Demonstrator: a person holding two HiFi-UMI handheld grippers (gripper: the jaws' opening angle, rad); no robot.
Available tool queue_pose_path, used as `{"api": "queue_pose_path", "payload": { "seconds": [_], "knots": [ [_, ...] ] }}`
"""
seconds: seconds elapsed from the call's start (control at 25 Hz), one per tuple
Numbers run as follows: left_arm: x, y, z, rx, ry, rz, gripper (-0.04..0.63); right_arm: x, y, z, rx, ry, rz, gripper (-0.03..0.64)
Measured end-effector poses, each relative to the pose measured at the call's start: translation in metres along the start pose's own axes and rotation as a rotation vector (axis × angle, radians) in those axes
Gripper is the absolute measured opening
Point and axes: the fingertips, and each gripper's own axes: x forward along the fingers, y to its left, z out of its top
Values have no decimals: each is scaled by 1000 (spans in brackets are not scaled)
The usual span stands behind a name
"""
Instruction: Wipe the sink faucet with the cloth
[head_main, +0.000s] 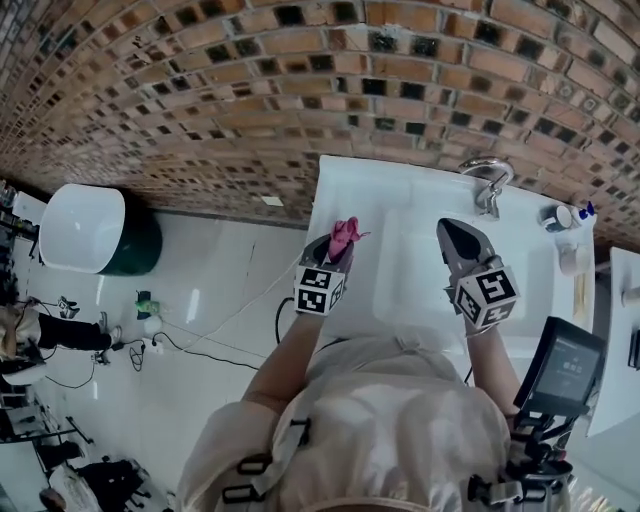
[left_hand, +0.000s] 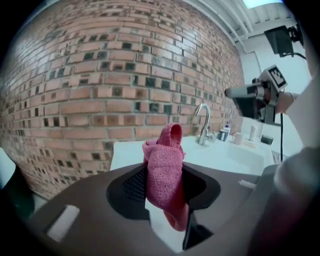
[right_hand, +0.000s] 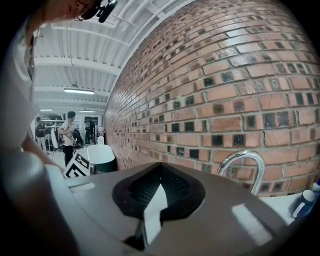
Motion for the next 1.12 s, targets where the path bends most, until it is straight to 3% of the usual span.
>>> {"api": "queue_pose_path", "payload": {
  "seconds": [0.12, 0.32, 0.48, 0.64, 0.76, 0.88, 1.0, 1.12],
  "knots": [
    [15, 7, -42, -12, 107, -11, 147, 4, 13, -2, -12, 1, 12, -6],
    [37, 4, -70, 95, 188, -5, 147, 17, 36, -21, -6, 38, 37, -6],
    [49, 0, -100, 108, 280, -72, 176, 33, 58, -38, -52, 75, 79, -6],
    [50, -8, -103, 154, 290, -134, 220, 46, 74, -49, -68, 97, 134, -6],
    [39, -2, -84, 119, 225, -123, 300, 51, 74, -48, -73, 92, 150, -6],
    [25, 5, -47, 65, 112, -110, 324, 53, 69, -44, -62, 83, 136, -6],
    [13, 7, 18, 42, -50, -100, 324, 56, 66, -36, -54, 73, 129, -6],
    [-4, -1, 100, 74, -266, -99, 313, 58, 62, -23, -57, 50, 119, -6]
  ]
}}
